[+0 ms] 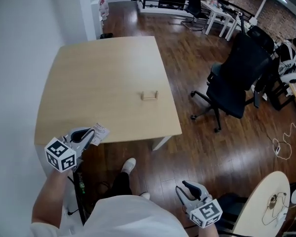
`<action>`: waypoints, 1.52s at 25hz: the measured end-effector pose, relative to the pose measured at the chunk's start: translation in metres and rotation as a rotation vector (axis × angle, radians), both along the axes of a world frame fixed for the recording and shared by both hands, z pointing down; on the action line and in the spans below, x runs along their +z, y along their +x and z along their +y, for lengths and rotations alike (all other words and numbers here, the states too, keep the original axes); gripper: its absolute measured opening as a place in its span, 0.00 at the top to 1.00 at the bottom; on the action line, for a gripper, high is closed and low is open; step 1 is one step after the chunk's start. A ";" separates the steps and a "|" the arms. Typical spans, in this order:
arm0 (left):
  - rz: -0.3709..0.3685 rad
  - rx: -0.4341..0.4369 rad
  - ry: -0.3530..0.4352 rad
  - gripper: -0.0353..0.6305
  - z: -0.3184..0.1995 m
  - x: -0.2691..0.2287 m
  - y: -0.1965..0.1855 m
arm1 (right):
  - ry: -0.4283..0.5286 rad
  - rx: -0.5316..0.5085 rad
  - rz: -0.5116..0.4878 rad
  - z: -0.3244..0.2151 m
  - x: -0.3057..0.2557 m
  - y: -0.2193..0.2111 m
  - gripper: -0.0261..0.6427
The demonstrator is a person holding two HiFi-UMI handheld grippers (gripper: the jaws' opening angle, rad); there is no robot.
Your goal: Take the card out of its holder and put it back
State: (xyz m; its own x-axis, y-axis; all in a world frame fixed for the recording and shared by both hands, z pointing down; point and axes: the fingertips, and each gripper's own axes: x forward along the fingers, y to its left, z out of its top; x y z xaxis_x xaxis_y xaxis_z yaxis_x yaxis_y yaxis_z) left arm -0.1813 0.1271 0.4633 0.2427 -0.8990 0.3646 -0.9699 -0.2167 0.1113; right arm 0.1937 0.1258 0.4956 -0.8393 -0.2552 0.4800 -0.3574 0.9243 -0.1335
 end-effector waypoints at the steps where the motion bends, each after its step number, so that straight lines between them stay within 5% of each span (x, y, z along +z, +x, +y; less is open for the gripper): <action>1: -0.001 -0.005 -0.002 0.92 0.006 0.001 0.000 | 0.002 -0.005 -0.002 0.003 -0.001 0.000 0.78; 11: 0.028 0.044 0.011 0.92 -0.023 -0.013 -0.003 | 0.021 0.064 0.002 -0.005 -0.013 0.011 0.78; 25: -0.031 0.363 0.049 0.92 -0.191 -0.042 -0.003 | -0.002 0.262 0.029 -0.051 -0.018 -0.007 0.78; 38: -0.048 0.589 -0.002 0.92 -0.312 -0.003 -0.010 | -0.029 0.413 0.050 -0.082 -0.018 -0.063 0.78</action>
